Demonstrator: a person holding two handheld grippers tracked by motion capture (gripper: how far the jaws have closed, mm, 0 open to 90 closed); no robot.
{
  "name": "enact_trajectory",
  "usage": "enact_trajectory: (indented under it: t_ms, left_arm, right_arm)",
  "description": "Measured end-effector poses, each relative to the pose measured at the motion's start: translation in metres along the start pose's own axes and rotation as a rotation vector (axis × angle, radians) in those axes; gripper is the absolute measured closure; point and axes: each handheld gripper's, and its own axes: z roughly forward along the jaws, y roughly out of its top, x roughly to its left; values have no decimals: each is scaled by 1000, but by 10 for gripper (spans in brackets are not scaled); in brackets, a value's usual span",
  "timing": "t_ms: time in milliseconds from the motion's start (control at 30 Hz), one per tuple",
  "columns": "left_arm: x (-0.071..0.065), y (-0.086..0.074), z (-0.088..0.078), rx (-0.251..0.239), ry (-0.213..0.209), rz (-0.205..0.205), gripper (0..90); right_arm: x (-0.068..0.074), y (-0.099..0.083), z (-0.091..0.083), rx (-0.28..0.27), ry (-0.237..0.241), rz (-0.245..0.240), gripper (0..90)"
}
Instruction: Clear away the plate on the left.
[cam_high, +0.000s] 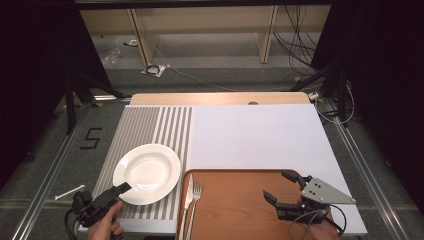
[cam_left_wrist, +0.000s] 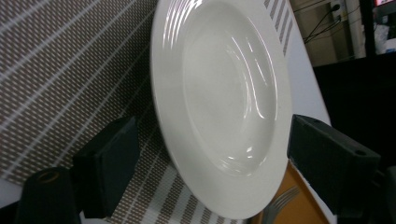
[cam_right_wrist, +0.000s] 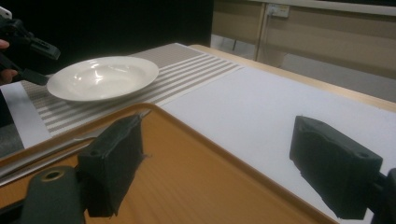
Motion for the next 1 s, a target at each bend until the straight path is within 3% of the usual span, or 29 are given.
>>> enact_trajectory:
  t_ms: [400,833,1000]
  left_arm:
    - [8,-14,10,23,-63,-179,206]
    - [9,-23,22,23,-87,-249,341]
    - [7,-26,27,22,-76,-238,424]
  right_arm:
    - [1,0,1,1,3,-1,183]
    - [2,0,2,4,4,-7,183]
    - [2,0,2,5,6,-10,183]
